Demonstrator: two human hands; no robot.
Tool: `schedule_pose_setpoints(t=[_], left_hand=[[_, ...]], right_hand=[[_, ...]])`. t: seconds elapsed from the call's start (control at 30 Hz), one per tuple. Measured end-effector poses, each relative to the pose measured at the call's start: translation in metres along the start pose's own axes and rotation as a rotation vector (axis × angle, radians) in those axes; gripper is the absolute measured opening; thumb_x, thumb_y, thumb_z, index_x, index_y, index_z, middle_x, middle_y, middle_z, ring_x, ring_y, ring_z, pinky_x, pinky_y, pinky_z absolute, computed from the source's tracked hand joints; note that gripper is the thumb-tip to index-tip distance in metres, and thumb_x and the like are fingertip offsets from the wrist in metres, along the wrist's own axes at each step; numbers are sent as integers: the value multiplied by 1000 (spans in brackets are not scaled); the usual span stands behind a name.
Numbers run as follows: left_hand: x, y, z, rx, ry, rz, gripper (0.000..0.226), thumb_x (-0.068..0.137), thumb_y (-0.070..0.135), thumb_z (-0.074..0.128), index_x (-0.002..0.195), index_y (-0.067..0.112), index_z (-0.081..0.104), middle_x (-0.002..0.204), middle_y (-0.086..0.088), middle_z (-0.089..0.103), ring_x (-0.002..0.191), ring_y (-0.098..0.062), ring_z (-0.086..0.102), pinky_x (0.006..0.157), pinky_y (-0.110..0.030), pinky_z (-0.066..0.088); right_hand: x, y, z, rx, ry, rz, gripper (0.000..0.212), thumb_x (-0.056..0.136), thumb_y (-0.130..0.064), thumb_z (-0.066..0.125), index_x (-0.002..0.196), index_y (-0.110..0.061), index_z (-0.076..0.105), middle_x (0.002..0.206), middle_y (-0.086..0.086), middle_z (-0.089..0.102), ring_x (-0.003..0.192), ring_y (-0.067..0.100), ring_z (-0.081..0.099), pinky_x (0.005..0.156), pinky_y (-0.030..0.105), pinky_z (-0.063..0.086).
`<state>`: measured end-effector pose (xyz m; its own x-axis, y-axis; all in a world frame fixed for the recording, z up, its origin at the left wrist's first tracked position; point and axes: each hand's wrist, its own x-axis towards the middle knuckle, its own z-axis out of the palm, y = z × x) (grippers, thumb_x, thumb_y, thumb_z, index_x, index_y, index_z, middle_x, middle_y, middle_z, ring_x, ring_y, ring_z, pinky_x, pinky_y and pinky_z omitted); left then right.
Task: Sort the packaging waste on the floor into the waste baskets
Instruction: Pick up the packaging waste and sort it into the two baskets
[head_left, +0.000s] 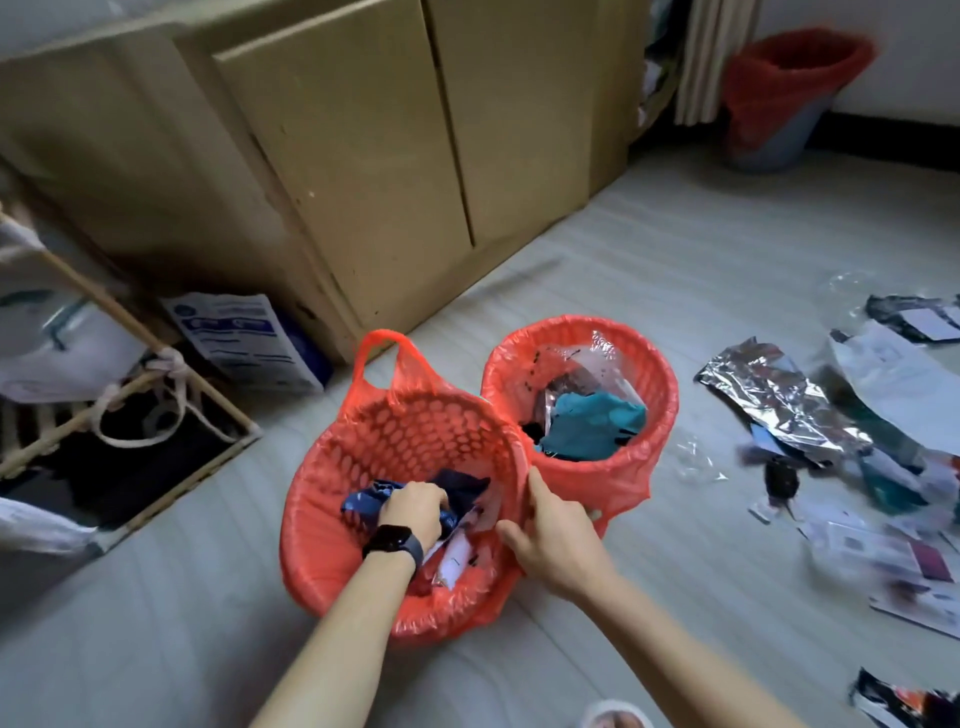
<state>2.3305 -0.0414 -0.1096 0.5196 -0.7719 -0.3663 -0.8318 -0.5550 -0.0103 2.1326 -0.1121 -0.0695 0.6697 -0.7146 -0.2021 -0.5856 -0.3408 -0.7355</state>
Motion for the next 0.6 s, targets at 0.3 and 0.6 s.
schedule_pose_setpoints(t=[0.3,0.6], left_hand=[[25,-8,29,-20,-128,-113,31,91,9,50,118,10,65,117,-19,66,108,-39,63,88,-44,50],[25,-27,4,-310,-223,-97,41,66,38,46,97,21,67,114,-19,66,108,-37,59,84,-33,44]], right_hand=[[3,9,9,56,40,-23,80,89,-39,62,155,-23,21,117,7,70,106,35,62,84,40,49],[2,4,8,116,45,-11,66,87,-40,62,145,-29,33,122,3,69,109,33,63,90,43,52]])
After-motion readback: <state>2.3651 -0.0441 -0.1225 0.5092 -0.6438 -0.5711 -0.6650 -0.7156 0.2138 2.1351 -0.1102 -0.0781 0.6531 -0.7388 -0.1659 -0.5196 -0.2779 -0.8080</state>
